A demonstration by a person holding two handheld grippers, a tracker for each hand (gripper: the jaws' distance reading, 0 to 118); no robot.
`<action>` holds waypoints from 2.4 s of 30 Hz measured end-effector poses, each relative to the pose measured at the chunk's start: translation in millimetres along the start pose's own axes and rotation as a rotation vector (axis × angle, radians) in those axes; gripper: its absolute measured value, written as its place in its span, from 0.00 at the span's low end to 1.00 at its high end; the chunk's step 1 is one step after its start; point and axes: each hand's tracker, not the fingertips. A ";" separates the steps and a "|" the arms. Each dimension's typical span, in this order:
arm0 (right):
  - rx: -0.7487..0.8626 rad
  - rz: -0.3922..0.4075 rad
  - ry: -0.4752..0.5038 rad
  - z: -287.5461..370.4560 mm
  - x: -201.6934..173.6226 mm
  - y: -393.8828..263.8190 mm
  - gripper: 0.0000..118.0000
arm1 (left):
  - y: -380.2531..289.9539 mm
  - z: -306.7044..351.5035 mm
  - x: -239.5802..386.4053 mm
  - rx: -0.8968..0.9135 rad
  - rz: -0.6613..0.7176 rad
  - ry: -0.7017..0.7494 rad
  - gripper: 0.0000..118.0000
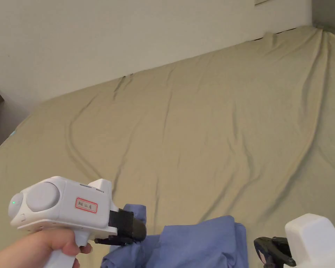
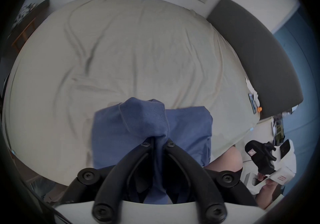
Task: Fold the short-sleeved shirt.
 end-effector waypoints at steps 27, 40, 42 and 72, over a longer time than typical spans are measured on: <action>0.026 -0.025 -0.065 9.6 20.7 -0.7 0.01 | -60.5 -41.6 29.7 0.127 -0.038 0.079 0.00; 0.003 0.035 -0.122 5.5 12.3 -0.2 0.01 | -83.3 -138.2 81.6 0.116 -0.025 -0.046 0.00; -0.024 0.042 -0.124 0.9 10.6 -1.0 0.01 | -85.6 -137.1 80.4 0.117 -0.044 -0.049 0.00; -0.424 -0.259 0.274 -178.4 55.4 2.8 0.01 | -101.0 -59.4 -183.0 0.179 0.365 -0.604 0.96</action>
